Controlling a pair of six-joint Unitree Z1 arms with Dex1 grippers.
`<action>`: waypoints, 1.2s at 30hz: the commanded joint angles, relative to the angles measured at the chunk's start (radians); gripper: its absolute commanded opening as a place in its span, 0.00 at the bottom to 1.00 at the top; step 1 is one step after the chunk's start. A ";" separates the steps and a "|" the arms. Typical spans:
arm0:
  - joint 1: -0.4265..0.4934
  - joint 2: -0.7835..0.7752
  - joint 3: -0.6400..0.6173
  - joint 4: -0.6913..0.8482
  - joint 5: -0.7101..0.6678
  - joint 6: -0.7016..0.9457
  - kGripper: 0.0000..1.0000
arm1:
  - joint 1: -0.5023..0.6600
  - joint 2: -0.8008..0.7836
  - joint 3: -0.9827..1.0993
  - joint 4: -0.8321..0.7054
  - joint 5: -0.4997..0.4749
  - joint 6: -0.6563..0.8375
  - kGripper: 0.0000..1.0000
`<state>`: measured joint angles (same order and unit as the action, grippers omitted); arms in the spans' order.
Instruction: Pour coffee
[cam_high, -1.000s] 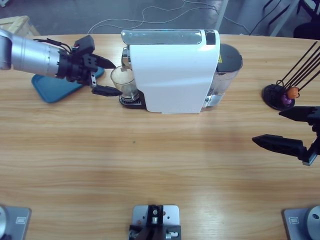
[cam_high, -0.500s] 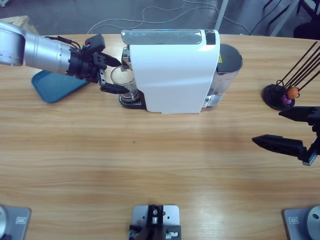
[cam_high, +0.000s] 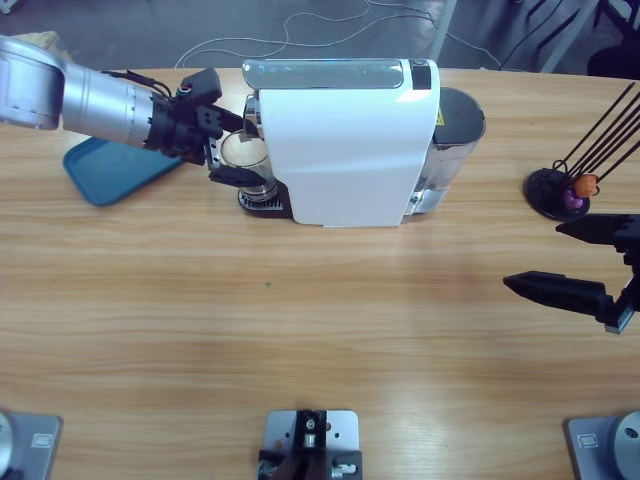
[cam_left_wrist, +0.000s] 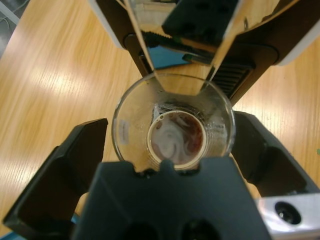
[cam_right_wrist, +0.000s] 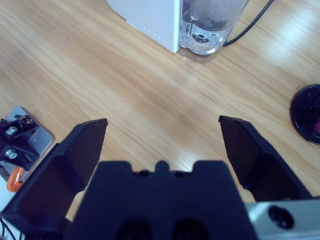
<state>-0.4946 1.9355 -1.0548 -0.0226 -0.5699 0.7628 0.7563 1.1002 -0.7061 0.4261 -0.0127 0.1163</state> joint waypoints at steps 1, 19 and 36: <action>-0.001 0.048 0.002 -0.008 -0.001 -0.013 0.27 | 0.005 0.027 0.000 0.011 0.014 -0.014 1.00; 0.122 -0.128 0.137 -0.005 -0.051 -0.046 0.00 | 0.005 0.029 0.000 0.011 0.013 -0.014 1.00; 0.360 -0.137 0.214 -0.181 0.410 -0.376 0.00 | 0.005 0.007 0.007 0.006 0.014 -0.015 1.00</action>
<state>-0.1868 1.6907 -0.8621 -0.0995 -0.2206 0.4897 0.7563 1.0999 -0.7061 0.4261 -0.0127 0.1144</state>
